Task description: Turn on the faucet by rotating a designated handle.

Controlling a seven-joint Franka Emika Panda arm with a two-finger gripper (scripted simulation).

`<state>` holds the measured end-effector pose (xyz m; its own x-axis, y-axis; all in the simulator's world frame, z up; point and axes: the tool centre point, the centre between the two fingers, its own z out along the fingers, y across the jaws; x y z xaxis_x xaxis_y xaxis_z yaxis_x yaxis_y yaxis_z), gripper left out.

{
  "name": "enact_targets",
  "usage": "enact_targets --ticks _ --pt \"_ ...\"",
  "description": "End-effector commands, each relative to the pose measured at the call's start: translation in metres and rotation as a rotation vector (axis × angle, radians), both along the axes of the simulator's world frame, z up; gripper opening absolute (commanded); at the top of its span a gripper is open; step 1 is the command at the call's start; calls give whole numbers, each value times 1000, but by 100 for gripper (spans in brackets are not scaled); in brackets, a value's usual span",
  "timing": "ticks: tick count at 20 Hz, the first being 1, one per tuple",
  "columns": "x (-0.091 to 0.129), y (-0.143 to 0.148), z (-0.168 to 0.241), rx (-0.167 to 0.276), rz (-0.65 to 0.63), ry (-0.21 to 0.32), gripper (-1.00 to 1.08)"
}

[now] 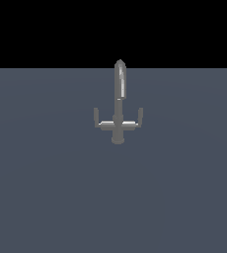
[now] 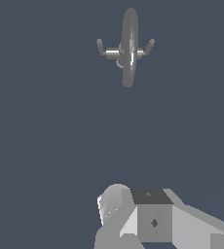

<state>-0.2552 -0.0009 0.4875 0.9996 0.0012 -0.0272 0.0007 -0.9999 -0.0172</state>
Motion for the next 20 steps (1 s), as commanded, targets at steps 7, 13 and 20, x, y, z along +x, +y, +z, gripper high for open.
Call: enact_targets --ticks 7,13,20 --pt "6 -3 -2 18 -9 7 -100" --pt "24 -11 -7 72 -35 29 -100" --pt "59 -27 -21 179 -86 72 -100"
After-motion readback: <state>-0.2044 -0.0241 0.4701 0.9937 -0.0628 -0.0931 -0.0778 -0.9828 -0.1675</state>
